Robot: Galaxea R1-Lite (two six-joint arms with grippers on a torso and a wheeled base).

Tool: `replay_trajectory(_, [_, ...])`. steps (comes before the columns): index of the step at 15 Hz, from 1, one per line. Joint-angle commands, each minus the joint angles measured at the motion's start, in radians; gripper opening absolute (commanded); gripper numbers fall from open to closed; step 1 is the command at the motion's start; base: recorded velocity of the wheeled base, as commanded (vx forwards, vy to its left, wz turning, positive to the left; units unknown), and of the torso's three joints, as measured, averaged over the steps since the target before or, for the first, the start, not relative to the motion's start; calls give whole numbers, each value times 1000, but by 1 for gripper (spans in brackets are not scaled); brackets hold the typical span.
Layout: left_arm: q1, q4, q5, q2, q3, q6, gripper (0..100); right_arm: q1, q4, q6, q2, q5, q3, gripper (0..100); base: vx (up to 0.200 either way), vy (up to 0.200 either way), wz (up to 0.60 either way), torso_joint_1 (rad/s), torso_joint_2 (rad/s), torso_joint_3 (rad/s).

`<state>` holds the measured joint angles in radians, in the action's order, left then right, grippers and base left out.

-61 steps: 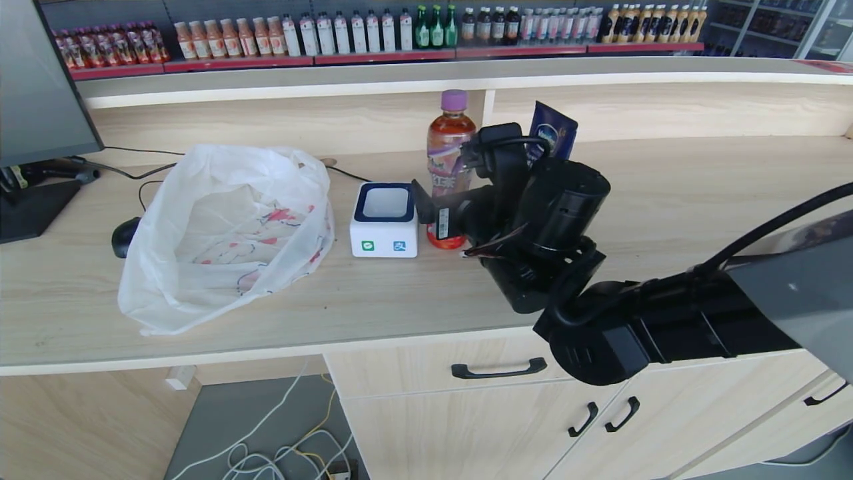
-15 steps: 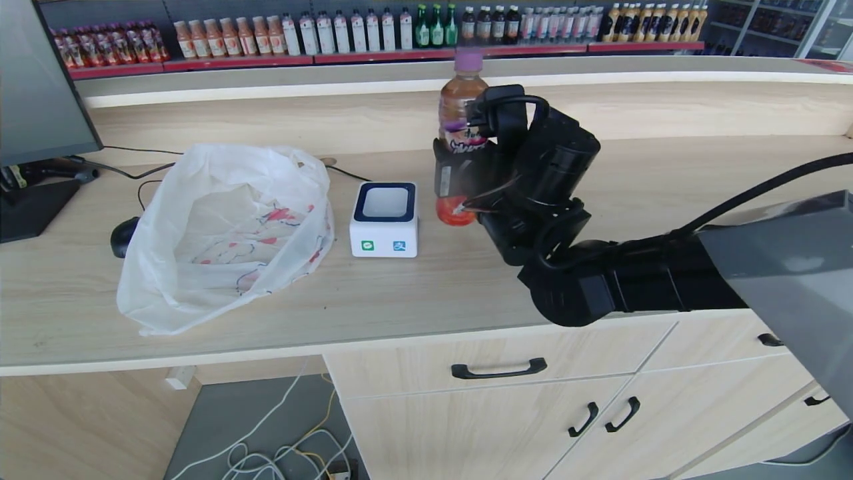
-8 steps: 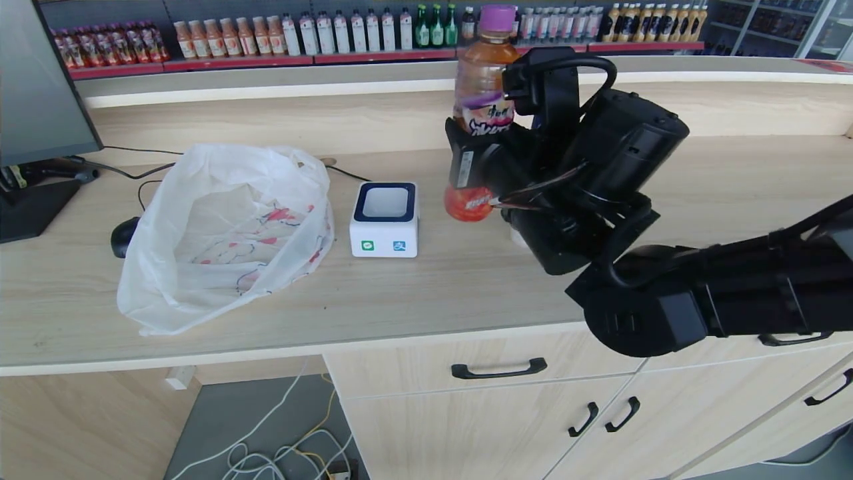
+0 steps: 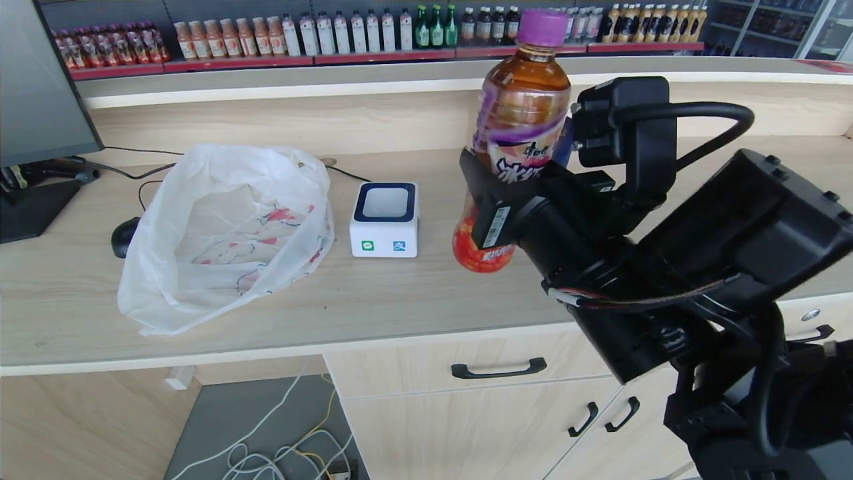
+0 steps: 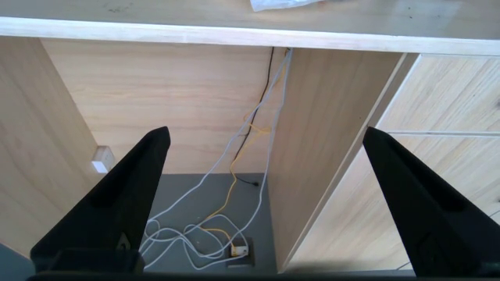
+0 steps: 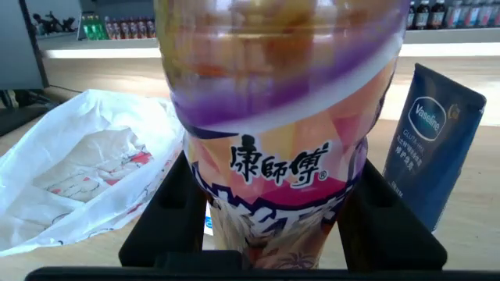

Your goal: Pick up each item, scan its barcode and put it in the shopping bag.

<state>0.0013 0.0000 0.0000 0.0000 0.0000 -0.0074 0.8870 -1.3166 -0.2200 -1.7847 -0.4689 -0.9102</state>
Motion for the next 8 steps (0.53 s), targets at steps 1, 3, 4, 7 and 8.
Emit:
replay_trajectory(1, [0, 0, 2, 0, 0, 0, 100, 24, -36, -27, 57, -4, 71, 0, 0, 0, 0, 0, 0, 0])
replay_trajectory(3, [0, 0, 0, 0, 0, 0, 100, 63, -70, -75, 99, -5, 163, 0, 0, 0, 0, 0, 0, 0])
replay_trajectory(4, [0, 0, 0, 0, 0, 0, 100, 69, -89, -78, 108, -5, 192, 0, 0, 0, 0, 0, 0, 0])
replay_trajectory(7, [0, 0, 2, 0, 0, 0, 100, 72, -139, -104, 142, -5, 283, 0, 0, 0, 0, 0, 0, 0])
replay_trajectory(8, [0, 0, 2, 0, 0, 0, 100, 73, -159, -110, 146, -5, 327, 0, 0, 0, 0, 0, 0, 0])
